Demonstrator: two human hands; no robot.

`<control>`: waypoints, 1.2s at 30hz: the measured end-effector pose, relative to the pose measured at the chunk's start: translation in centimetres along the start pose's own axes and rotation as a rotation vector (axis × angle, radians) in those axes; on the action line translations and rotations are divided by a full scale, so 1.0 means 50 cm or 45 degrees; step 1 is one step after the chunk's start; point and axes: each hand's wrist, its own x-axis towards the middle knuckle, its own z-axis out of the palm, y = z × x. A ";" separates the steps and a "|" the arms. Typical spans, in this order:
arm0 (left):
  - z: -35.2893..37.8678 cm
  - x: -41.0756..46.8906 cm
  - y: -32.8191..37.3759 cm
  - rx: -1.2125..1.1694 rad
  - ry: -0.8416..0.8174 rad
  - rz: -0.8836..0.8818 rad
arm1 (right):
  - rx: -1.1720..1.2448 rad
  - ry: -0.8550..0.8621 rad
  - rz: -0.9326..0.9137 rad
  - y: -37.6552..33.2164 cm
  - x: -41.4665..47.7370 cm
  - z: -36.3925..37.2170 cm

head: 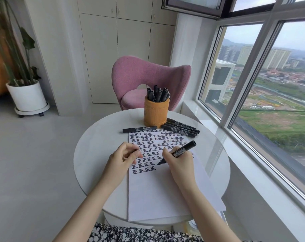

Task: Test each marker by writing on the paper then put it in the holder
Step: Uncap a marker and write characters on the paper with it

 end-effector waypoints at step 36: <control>0.004 -0.006 0.003 0.097 -0.036 -0.033 | -0.135 0.033 0.006 0.016 0.004 0.010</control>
